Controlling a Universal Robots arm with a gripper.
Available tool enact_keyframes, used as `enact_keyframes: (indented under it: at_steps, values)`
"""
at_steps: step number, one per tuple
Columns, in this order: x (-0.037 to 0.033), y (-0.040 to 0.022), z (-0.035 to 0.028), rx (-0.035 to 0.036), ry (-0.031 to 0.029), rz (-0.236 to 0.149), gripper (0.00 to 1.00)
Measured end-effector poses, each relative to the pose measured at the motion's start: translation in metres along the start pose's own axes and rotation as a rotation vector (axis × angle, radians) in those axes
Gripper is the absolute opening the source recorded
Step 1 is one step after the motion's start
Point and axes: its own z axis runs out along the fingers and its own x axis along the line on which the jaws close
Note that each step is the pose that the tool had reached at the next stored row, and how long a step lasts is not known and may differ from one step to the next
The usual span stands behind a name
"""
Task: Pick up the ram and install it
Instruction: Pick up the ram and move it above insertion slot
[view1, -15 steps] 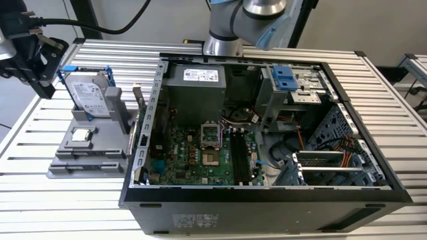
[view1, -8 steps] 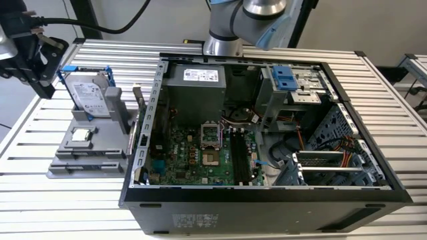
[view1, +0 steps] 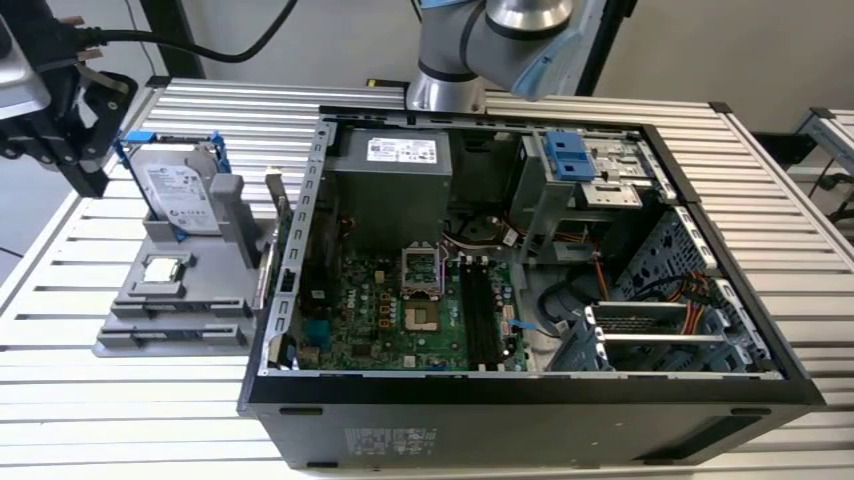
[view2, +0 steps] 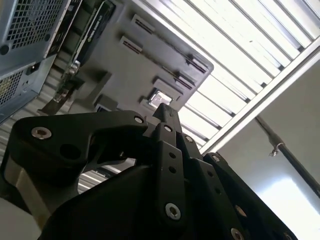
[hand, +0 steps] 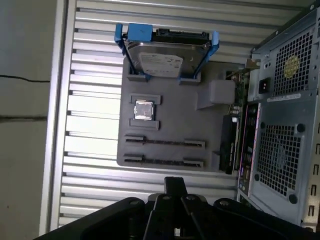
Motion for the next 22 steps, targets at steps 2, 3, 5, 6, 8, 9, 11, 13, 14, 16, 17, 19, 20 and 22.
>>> enact_keyframes:
  at_steps: [2,3,5,6,8,9,11,13,14,16,17,19,20,22]
  values:
    - [0.0000,0.0000,0.0000,0.0006,0.0013,-0.024,0.00]
    - [0.0000,0.0000,0.0000,0.0009,0.0019,-0.036,0.00]
    - [0.0000,0.0000,0.0000,0.0015,0.0030,-0.059,0.00]
    - [0.0000,0.0000,0.0000,0.0019,0.0036,-0.070,0.00]
    - [0.0000,0.0000,0.0000,0.0029,0.0050,-0.097,0.00]
    - [0.0001,0.0000,-0.0001,0.0036,0.0058,-0.111,0.00]
    - [0.0001,0.0000,-0.0001,0.0047,0.0073,-0.140,0.00]
    - [0.0002,0.0000,0.0000,0.0058,0.0089,-0.173,0.00]
    - [0.0002,0.0000,0.0000,0.0063,0.0097,-0.189,0.00]
    - [0.0003,0.0000,-0.0001,0.0073,0.0114,-0.222,0.00]
    - [0.0003,0.0000,-0.0001,0.0077,0.0123,-0.238,0.00]
    - [0.0004,0.0000,-0.0002,0.0088,0.0136,-0.265,0.00]
    - [0.0004,0.0000,-0.0003,0.0091,0.0142,-0.276,0.00]
    - [0.0004,0.0001,-0.0006,0.0096,0.0150,-0.297,0.00]
